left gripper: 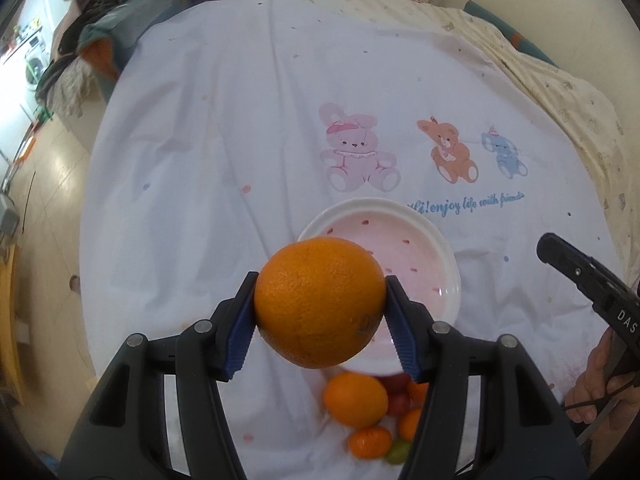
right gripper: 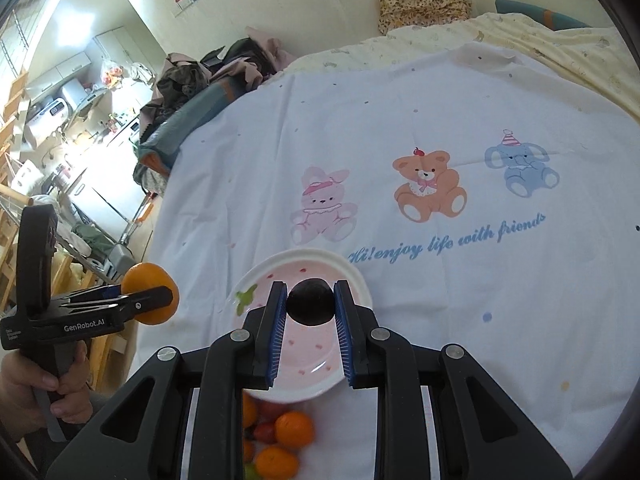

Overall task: Organize fruits
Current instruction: 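Carry orange and plum over the pink plate and open both tools to release them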

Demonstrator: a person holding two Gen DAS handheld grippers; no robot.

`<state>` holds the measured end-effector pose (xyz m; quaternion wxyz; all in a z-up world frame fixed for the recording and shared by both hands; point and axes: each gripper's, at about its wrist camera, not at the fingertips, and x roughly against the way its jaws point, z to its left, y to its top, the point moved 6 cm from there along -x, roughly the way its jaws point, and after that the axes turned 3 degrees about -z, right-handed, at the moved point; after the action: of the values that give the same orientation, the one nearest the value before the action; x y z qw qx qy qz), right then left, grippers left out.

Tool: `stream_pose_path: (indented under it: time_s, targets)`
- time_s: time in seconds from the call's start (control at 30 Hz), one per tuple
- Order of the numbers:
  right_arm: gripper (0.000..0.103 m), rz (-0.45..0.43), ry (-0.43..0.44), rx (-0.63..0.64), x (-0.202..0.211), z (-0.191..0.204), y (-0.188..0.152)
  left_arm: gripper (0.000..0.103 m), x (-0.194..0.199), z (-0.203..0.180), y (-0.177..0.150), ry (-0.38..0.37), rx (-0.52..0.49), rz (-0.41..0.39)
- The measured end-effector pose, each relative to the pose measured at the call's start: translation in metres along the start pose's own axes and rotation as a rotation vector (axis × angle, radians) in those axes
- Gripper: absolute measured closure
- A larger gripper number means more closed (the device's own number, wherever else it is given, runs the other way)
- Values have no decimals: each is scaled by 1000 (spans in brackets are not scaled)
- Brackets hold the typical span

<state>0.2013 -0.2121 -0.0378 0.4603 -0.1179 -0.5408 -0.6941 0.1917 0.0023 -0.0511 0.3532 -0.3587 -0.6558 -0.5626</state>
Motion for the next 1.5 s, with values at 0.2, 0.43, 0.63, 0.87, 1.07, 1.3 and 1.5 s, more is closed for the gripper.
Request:
stream_pose_path:
  time_s: [0.2, 0.43, 0.63, 0.87, 1.07, 1.3, 1.5]
  targets:
    - [78, 51, 1, -15, -40, -16, 11, 47, -35, -7, 13, 14, -44, 15]
    - [78, 149, 11, -15, -92, -25, 4, 47, -79, -17, 10, -54, -65, 65]
    - [78, 225, 30, -39, -125, -31, -11, 47, -107, -25, 3, -64, -110, 106]
    - [78, 292, 53, -75, -150, -33, -26, 46, -124, -16, -1, -57, -89, 145]
    - [78, 302, 47, -74, -153, -31, -29, 46, -129, -18, -2, -57, -97, 159]
    - [53, 311, 77, -151, -152, -36, -25, 32, -128, -23, -5, -51, -102, 175]
    - [40, 213, 91, -169, -131, -38, -2, 12, -109, -16, 15, -56, -48, 77]
